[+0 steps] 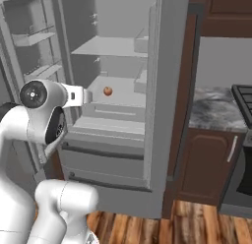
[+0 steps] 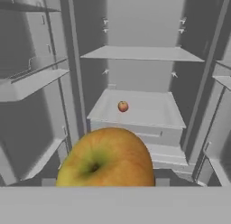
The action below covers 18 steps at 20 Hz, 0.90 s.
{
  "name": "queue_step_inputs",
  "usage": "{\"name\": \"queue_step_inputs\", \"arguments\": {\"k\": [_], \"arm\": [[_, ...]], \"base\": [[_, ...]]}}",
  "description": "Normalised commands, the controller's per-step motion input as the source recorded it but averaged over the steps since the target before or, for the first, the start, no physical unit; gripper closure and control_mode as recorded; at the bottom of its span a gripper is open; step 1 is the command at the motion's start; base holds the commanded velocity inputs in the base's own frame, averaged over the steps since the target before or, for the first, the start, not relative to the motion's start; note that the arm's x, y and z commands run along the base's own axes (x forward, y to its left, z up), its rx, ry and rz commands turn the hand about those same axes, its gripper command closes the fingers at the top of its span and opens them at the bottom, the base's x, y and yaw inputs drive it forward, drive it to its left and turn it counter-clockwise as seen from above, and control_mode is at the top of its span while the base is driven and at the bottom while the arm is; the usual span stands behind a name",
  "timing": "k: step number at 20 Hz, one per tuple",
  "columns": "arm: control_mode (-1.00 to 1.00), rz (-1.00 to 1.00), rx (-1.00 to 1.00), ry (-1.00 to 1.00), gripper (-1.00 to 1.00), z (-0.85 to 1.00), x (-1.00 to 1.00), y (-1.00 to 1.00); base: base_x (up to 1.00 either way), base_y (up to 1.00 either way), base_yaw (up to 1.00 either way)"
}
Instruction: Retrieve the apple and peach from the fridge and place them into the bowl on the dining table.
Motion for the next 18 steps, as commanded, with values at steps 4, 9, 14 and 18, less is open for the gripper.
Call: {"name": "queue_step_inputs", "arguments": {"k": [4,9,14,18], "arm": [[1.0,0.0,0.0,0.0,1.0,0.0,0.0,0.0],[1.0,0.0,0.0,0.0,1.0,0.0,0.0,0.0],[1.0,0.0,0.0,0.0,1.0,0.0,0.0,0.0],[1.0,0.0,0.0,0.0,1.0,0.0,0.0,0.0]], "base": [[-0.94,-0.09,0.0],[-0.83,-0.18,0.07],[-0.4,-0.04,0.34],[-0.11,0.0,0.51]]}}
